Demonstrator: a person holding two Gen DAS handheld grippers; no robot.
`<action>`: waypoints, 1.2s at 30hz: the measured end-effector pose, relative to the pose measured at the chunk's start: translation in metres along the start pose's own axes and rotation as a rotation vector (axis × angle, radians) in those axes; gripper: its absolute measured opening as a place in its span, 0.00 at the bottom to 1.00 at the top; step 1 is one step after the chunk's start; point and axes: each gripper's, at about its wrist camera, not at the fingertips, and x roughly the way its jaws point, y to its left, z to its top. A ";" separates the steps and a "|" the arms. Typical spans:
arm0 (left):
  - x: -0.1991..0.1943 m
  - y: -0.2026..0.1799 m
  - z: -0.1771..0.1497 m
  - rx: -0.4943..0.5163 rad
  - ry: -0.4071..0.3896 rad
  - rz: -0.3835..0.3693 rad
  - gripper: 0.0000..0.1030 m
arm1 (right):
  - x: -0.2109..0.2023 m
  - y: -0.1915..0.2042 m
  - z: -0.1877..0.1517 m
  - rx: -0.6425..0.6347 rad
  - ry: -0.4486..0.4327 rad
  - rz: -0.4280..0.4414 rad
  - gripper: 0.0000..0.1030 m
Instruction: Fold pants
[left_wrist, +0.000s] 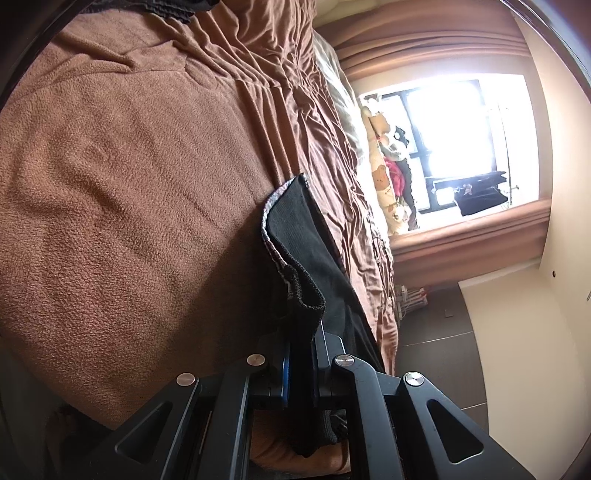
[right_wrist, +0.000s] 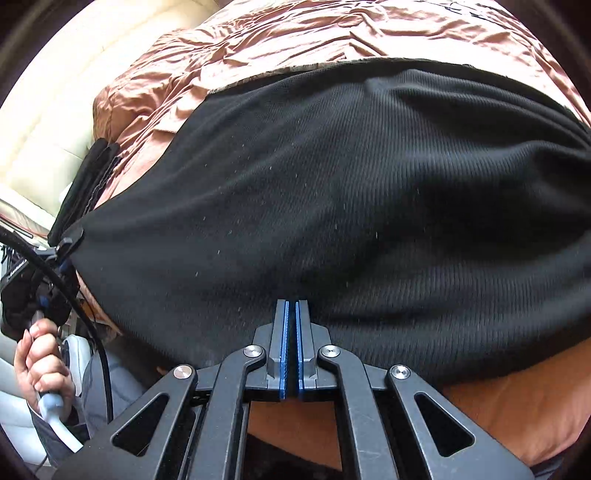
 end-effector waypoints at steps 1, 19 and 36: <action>0.000 -0.002 0.000 0.006 0.002 -0.004 0.08 | -0.001 -0.001 -0.003 0.005 0.005 0.011 0.00; 0.021 -0.126 0.009 0.208 0.031 -0.106 0.08 | -0.105 -0.068 -0.008 0.077 -0.168 0.057 0.03; 0.083 -0.242 -0.042 0.396 0.148 -0.165 0.08 | -0.194 -0.132 -0.065 0.160 -0.346 0.089 0.42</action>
